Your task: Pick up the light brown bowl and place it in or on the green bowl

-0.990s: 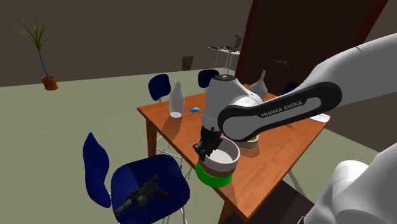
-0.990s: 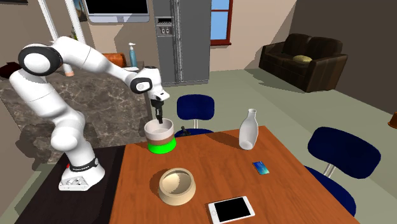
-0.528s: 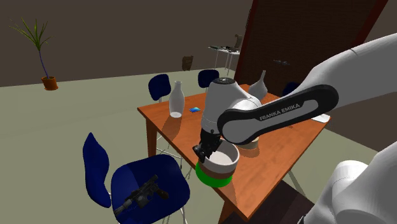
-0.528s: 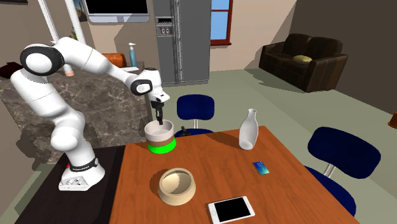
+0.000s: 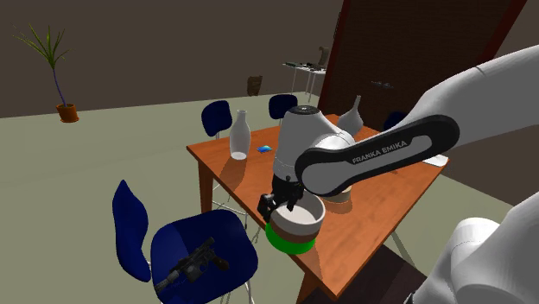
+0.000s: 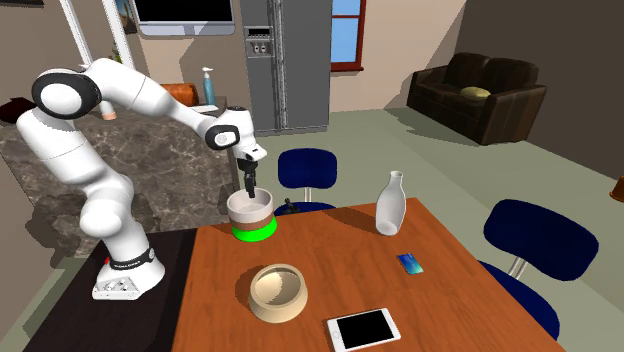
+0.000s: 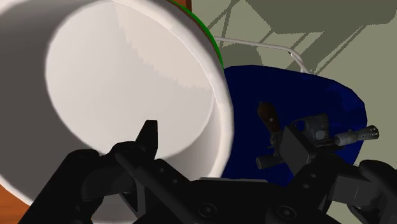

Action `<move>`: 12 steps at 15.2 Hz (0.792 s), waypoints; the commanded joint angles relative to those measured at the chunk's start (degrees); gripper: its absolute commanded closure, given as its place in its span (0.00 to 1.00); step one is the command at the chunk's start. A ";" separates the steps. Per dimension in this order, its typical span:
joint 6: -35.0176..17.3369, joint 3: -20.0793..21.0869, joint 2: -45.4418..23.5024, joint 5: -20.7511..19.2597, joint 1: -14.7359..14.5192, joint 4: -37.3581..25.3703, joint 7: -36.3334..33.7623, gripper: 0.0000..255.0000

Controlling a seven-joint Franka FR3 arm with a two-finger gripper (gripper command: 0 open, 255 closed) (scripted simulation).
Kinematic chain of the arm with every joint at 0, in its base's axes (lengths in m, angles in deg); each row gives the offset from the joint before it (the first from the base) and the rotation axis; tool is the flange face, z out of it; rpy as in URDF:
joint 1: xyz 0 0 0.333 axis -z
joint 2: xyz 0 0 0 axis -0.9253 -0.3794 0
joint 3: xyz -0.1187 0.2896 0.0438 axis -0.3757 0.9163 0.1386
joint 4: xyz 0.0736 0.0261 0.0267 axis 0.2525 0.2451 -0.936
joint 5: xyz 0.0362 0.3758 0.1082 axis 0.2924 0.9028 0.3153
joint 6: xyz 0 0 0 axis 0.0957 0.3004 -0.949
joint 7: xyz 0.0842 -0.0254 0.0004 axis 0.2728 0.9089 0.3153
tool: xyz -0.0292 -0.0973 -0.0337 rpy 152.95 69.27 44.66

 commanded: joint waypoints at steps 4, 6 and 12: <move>8.05 -0.45 4.44 0.94 -0.36 -3.69 0.75 0.00; 8.06 -0.46 4.45 0.94 -0.37 -3.68 0.75 0.00; 8.05 -0.46 4.43 0.94 -0.37 -3.69 0.75 0.00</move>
